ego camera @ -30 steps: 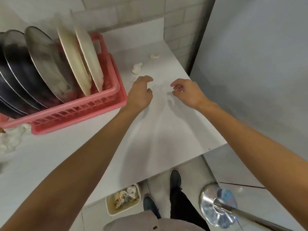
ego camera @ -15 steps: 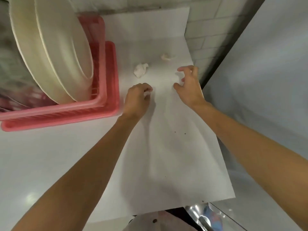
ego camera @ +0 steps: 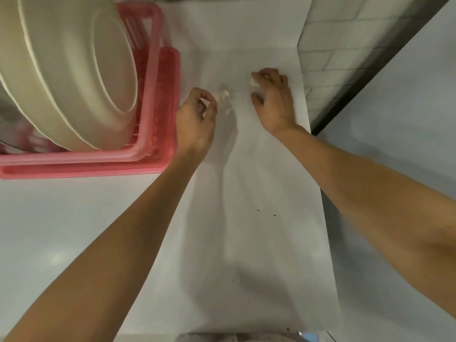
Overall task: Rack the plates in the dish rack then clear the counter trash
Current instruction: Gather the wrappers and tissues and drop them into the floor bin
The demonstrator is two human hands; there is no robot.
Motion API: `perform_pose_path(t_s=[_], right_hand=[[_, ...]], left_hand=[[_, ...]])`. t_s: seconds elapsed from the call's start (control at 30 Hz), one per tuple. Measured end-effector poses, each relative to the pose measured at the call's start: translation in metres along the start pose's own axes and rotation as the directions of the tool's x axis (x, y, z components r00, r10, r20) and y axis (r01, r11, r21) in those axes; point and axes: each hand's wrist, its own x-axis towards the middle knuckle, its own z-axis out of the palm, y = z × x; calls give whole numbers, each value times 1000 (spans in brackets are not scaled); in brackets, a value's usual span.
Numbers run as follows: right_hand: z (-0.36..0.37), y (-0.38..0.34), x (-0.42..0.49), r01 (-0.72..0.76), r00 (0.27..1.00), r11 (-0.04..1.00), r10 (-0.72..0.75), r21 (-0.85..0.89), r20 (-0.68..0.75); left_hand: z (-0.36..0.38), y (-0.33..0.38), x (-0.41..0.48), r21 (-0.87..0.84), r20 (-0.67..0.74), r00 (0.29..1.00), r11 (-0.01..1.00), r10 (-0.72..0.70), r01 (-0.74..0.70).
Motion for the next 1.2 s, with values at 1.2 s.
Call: perform_pose_path(t_s=[1.2], right_hand=[[-17, -42, -158, 60, 996, 944, -79, 323, 44]], left_hand=[[-9, -18, -97, -40, 249, 967, 998, 52, -43]])
